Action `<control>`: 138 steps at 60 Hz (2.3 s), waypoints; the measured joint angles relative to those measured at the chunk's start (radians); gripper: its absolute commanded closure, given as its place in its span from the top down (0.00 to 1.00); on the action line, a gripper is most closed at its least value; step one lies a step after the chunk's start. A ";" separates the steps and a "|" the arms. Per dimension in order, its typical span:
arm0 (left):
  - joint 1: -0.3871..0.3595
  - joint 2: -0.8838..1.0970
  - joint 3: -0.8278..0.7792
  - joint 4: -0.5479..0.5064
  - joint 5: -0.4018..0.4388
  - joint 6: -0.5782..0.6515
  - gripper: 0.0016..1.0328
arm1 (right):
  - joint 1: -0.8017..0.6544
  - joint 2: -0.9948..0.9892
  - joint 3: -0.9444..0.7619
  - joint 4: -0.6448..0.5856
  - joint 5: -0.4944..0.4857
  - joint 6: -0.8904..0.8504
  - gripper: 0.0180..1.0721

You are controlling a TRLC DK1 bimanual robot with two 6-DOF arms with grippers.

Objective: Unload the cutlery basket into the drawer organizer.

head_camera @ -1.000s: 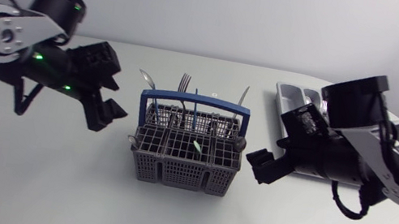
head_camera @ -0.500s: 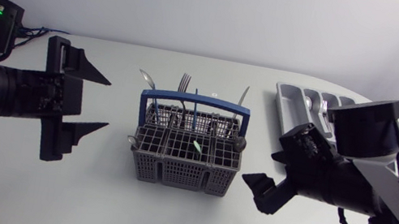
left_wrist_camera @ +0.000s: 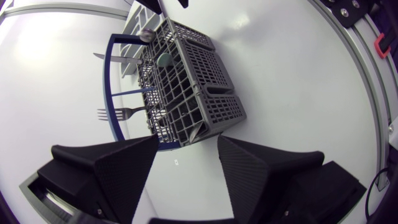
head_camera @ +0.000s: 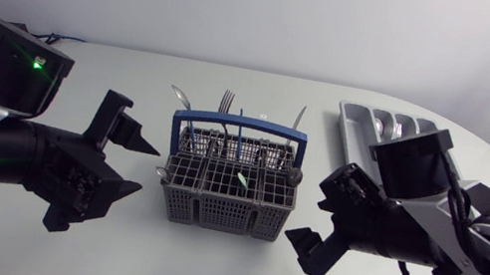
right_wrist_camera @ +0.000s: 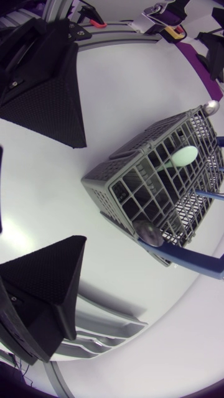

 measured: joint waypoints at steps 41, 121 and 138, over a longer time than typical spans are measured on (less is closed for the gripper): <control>0.011 0.133 -0.035 0.144 0.000 0.150 0.25 | 0.000 0.002 0.000 0.001 0.000 0.000 0.96; -0.012 -0.047 -0.030 0.158 -0.095 0.171 0.17 | 0.010 0.012 -0.022 0.018 -0.001 -0.003 0.96; -0.057 -0.110 -0.021 0.132 -0.144 0.225 0.17 | 0.020 0.000 -0.026 0.015 -0.001 -0.003 0.96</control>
